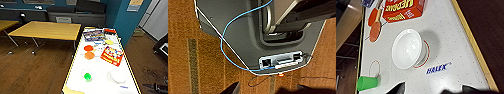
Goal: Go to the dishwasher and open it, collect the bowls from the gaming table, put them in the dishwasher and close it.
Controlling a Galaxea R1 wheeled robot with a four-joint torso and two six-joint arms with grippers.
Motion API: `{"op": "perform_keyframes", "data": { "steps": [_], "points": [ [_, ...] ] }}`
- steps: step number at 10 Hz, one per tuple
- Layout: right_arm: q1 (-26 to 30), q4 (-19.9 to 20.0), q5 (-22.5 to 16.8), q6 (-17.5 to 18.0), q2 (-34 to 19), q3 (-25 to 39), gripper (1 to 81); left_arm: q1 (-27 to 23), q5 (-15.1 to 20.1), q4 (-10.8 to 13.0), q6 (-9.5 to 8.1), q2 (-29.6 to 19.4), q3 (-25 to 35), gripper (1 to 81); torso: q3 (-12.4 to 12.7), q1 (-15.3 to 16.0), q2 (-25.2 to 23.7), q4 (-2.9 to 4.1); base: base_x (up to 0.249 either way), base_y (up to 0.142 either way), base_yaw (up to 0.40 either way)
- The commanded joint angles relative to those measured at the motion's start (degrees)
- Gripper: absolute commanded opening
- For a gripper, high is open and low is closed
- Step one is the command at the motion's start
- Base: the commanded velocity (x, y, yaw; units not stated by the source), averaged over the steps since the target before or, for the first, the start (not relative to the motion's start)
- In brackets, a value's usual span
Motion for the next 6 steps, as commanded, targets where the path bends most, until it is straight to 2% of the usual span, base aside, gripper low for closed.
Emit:
{"op": "perform_keyframes", "data": {
  "steps": [1, 3, 5, 6],
  "points": [
    [6.7, 1.1, -5.2, 4.9, 1.6, -5.8, 81.1, 0.2, 4.4, -0.8, -0.03, 0.2, 0.1, 81.1, 0.0, 0.0, 0.0, 0.0, 0.0, 0.0, 0.0],
    [8.0, 1.1, -5.4, 8.2, 5.8, -10.5, 81.1, 0.2, 4.4, -0.8, -0.03, 0.0, 0.0, 81.1, 0.0, 0.0, 0.0, 0.0, 0.0, 0.0, 0.0],
    [9.4, 1.2, -5.8, 10.1, 8.8, -13.7, 81.1, 0.1, 4.4, -0.8, -0.03, -0.1, 0.0, 81.1, 0.0, 0.0, 0.0, 0.0, 0.0, 0.0, 0.0],
    [10.1, 1.2, -7.1, 11.3, 9.7, -14.6, 81.1, 0.0, 4.4, -0.8, -0.03, -0.2, 0.0, 81.1, 0.0, 0.0, 0.0, 0.0, 0.0, 0.0, 0.0]
  ]
}}
